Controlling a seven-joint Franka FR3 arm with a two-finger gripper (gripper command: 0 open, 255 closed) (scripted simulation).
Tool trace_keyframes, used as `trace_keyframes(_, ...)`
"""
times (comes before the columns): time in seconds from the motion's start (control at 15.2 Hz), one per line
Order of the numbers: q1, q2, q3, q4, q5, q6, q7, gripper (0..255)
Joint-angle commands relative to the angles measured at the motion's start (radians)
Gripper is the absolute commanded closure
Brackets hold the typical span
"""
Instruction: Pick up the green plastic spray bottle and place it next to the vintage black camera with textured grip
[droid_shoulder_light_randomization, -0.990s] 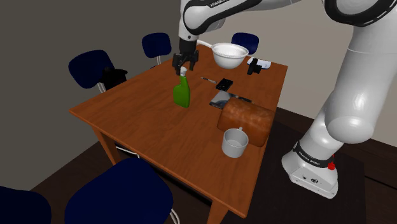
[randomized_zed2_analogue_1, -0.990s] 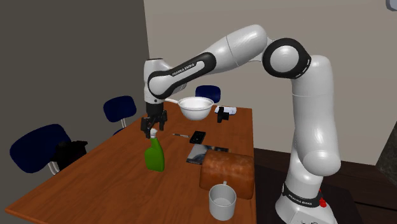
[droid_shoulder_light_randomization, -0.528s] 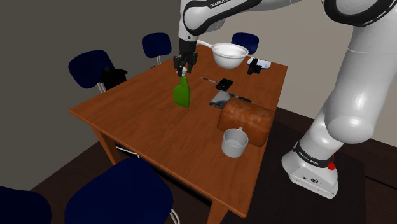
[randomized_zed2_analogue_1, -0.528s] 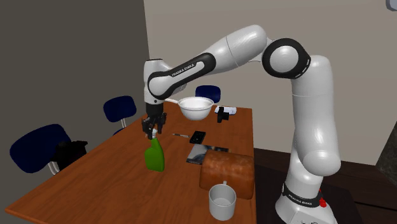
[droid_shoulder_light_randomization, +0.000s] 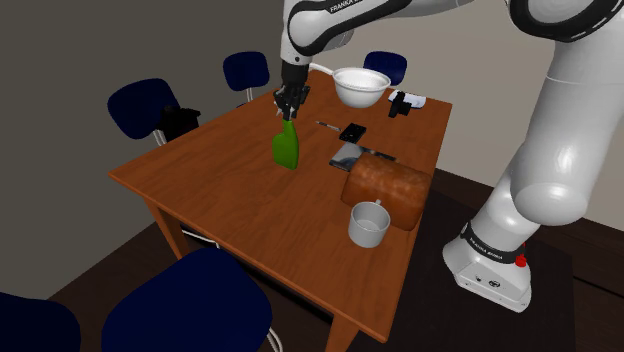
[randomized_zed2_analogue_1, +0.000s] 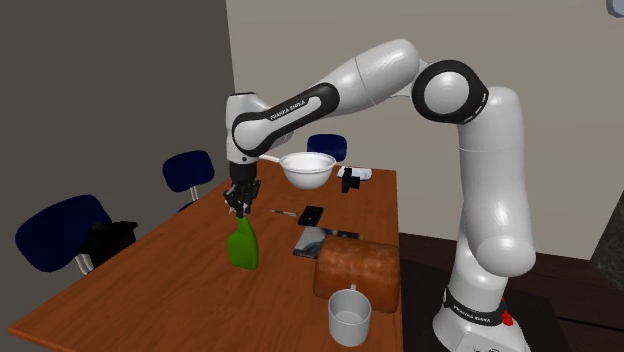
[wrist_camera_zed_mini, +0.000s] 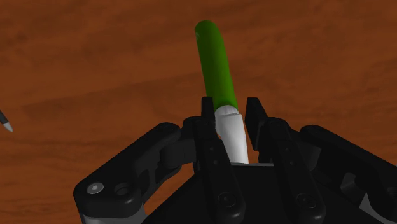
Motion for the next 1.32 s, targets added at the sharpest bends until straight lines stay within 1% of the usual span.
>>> trace_keyframes(0.0, 0.0, 0.0, 0.0, 0.0, 0.0, 0.0, 0.0, 255)
trace_keyframes(0.66, -0.001, -0.033, 0.0, 0.091, -0.001, -0.124, 0.004, 255)
trace_keyframes(1.25, -0.001, -0.045, 0.0, 0.196, -0.002, -0.241, 0.008, 255)
